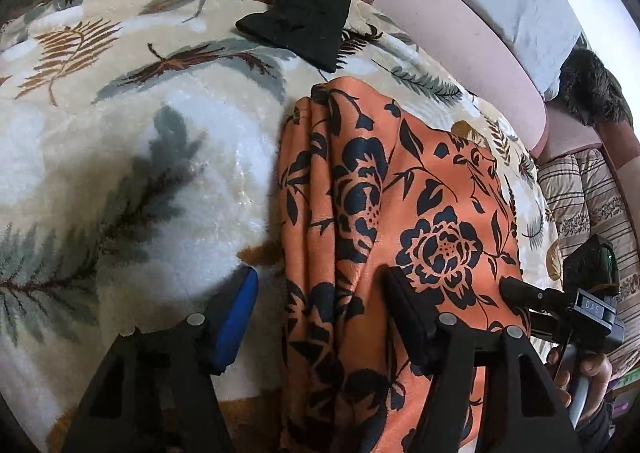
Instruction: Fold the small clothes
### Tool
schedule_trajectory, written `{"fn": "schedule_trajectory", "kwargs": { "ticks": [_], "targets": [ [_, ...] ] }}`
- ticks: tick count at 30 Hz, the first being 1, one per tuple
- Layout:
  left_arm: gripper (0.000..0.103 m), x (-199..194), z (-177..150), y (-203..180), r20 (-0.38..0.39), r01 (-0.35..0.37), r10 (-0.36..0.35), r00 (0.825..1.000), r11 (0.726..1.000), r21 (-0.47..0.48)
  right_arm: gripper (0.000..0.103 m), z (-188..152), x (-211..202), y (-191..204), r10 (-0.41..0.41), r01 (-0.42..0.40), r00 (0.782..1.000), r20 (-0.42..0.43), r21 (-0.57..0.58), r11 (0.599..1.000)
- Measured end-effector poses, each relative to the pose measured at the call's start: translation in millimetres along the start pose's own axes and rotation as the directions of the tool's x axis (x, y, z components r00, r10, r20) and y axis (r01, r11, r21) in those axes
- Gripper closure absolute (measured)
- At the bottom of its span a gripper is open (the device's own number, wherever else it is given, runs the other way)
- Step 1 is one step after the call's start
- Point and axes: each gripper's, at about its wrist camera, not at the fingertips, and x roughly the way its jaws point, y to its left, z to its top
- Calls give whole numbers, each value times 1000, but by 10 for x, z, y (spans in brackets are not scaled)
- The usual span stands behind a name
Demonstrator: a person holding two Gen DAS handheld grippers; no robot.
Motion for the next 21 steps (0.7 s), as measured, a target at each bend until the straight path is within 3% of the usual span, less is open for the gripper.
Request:
{"fn": "schedule_trajectory", "kwargs": {
  "ticks": [9, 17, 21],
  "targets": [
    [36, 20, 6, 11, -2, 16, -16, 1000, 1000, -3, 43, -10, 48, 114, -56, 56, 998, 6, -71, 996],
    [37, 7, 5, 22, -10, 45, -45, 999, 999, -8, 47, 24, 79, 84, -58, 58, 998, 3, -66, 996],
    [39, -275, -34, -153, 71, 52, -55, 996, 998, 47, 43, 6, 6, 88, -48, 48, 999, 12, -46, 998]
  ]
}}
